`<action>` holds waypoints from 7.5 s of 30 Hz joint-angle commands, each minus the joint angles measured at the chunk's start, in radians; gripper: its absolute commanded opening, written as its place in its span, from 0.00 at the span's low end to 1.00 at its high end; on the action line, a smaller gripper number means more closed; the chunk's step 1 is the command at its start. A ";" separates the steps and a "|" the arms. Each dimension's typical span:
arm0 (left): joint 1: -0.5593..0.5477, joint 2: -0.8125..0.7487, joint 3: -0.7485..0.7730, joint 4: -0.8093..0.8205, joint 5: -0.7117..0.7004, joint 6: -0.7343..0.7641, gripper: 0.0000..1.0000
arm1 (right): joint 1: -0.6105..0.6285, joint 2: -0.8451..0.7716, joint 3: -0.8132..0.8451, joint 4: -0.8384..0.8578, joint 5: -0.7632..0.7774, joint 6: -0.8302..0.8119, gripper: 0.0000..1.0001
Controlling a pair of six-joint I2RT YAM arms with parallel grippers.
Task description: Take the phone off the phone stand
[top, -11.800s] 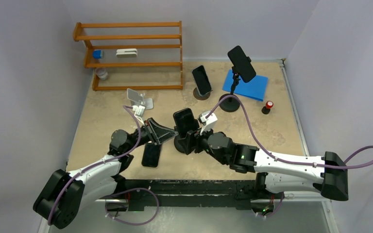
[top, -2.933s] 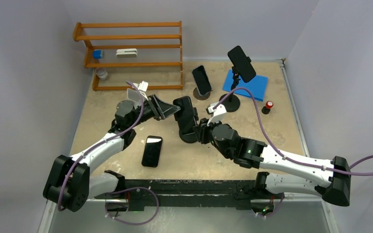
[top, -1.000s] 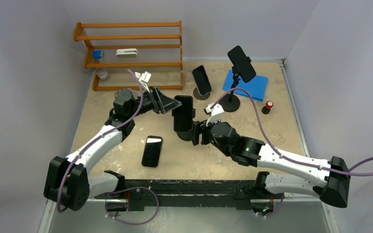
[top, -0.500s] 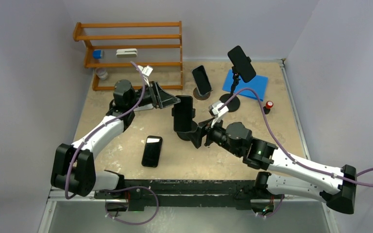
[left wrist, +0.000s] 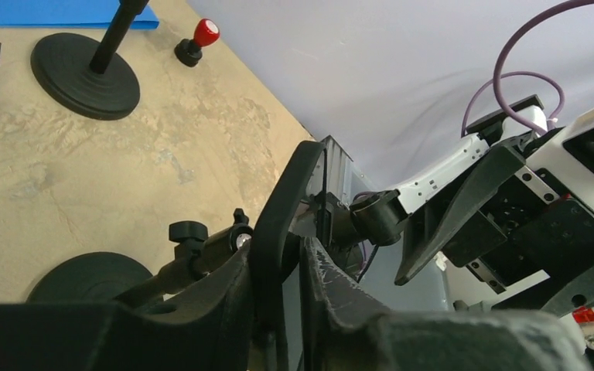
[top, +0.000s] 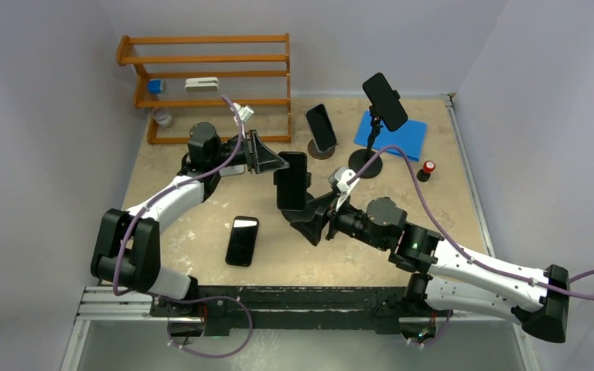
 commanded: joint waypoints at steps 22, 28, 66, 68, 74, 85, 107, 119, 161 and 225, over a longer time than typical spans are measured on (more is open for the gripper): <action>-0.190 -0.258 -0.216 0.037 -0.549 -0.148 0.00 | -0.001 0.136 0.155 -0.122 0.510 0.184 0.93; -0.212 -0.329 -0.244 -0.063 -0.715 -0.192 0.00 | 0.010 0.165 0.183 -0.181 0.511 0.143 0.95; -0.238 -0.365 -0.207 -0.221 -0.786 -0.179 0.00 | -0.081 0.367 0.320 -0.269 0.274 -0.027 0.84; -0.238 -0.362 -0.207 -0.218 -0.783 -0.180 0.00 | -0.083 0.373 0.320 -0.259 0.272 -0.029 0.85; -0.238 -0.361 -0.209 -0.215 -0.777 -0.177 0.00 | -0.089 0.388 0.314 -0.224 0.272 -0.033 0.84; -0.235 -0.417 -0.211 -0.256 -0.768 -0.123 0.25 | -0.099 0.364 0.287 -0.202 0.266 -0.043 0.35; -0.145 -0.675 -0.324 -0.406 -0.709 0.105 0.75 | -0.099 0.319 0.273 -0.226 0.209 -0.053 0.00; -0.145 -0.633 -0.412 -0.116 -0.518 0.043 0.81 | -0.099 0.322 0.266 -0.203 0.199 -0.054 0.00; -0.142 -0.285 -0.421 0.390 -0.302 -0.206 0.48 | -0.099 0.331 0.255 -0.197 0.191 -0.041 0.00; -0.040 -0.285 -0.509 0.276 -0.356 -0.216 0.00 | -0.186 0.236 0.140 -0.161 0.175 0.107 0.00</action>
